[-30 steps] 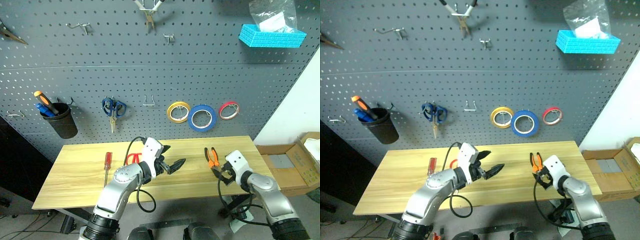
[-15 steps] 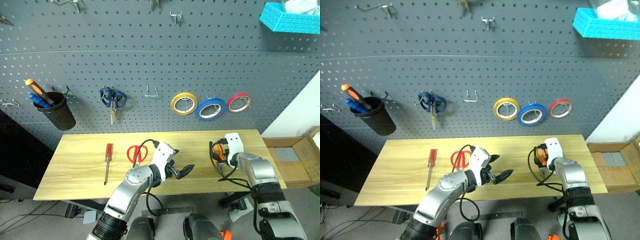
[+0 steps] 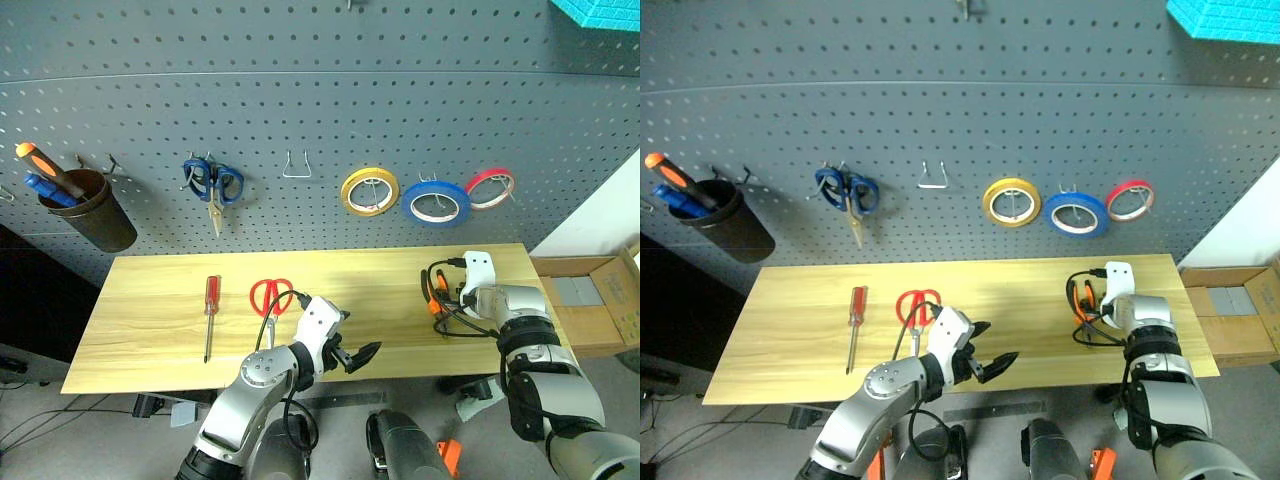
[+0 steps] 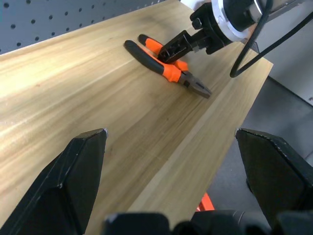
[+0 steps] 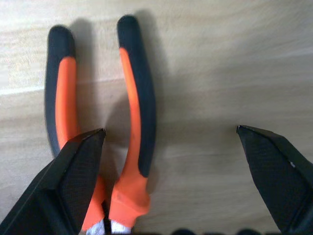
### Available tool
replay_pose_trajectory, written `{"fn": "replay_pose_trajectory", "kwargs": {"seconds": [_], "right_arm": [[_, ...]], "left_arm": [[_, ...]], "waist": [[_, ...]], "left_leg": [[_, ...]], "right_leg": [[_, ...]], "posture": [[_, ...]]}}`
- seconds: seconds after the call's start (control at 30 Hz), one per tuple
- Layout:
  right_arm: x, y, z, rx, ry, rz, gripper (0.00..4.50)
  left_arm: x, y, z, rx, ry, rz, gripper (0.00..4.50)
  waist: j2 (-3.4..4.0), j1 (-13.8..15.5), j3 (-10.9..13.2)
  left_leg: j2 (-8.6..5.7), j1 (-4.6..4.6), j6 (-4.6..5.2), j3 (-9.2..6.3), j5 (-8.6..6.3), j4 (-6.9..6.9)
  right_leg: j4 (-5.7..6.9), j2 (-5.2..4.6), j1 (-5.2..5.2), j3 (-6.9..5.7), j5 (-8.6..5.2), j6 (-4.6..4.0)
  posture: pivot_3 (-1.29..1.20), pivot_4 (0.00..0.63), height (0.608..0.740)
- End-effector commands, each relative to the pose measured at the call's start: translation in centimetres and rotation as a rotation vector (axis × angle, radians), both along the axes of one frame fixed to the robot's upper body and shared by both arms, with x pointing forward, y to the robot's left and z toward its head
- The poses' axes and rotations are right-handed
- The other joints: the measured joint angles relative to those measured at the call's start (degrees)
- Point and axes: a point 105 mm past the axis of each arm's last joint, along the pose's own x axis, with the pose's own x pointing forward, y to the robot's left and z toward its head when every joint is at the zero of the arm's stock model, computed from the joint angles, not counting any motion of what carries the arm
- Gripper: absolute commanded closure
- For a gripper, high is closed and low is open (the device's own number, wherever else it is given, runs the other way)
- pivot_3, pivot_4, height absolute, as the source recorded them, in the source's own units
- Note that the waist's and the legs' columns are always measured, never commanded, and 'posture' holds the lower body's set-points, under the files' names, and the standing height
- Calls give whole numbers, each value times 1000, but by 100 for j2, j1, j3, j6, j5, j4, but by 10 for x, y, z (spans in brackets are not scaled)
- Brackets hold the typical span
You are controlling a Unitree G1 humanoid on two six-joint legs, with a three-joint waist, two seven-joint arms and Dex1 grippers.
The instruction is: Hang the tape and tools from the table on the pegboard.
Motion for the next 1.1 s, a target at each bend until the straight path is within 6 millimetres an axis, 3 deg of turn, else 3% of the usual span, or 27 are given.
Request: {"fn": "replay_pose_trajectory", "kwargs": {"seconds": [0.03, 0.4, 0.77, 0.93, 1.1], "right_arm": [[6, -10, 9, -42, -35, -11, 24], [9, -22, 30, -128, -77, 0, 24], [-5, 23, 40, 38, -17, -14, 24], [-7, 34, 37, 68, 5, -10, 24], [-8, 31, 25, 69, 35, -38, 24]], "left_arm": [[-3, -2, 11, -25, -32, -5, 0], [-4, -4, 11, -33, -29, -3, 0], [-5, -8, 11, -41, -32, -8, 0], [-6, -7, 11, -38, -33, -6, 0], [-8, -5, 11, -33, -31, -3, 0]], "waist": [[5, 1, 23], [3, -2, 97], [3, -36, 97], [3, -40, 97], [3, -39, 97]], "left_leg": [[0, 0, 0, 0, 0, -1], [0, -3, -5, 2, -2, -6], [5, -13, -16, 2, -7, -14], [3, -15, -17, 3, -9, -15], [2, -18, -17, 5, -9, -22]], "right_leg": [[0, 0, 0, 0, 0, 1], [-4, -3, -4, -1, -5, 10], [-5, -5, -18, -2, -21, 36], [-9, -7, -20, -2, -21, 37], [-10, -7, -28, -2, -24, 41]], "posture": [[142, 296, 740], [128, 282, 740], [128, 270, 740], [136, 264, 740], [147, 262, 740]]}}
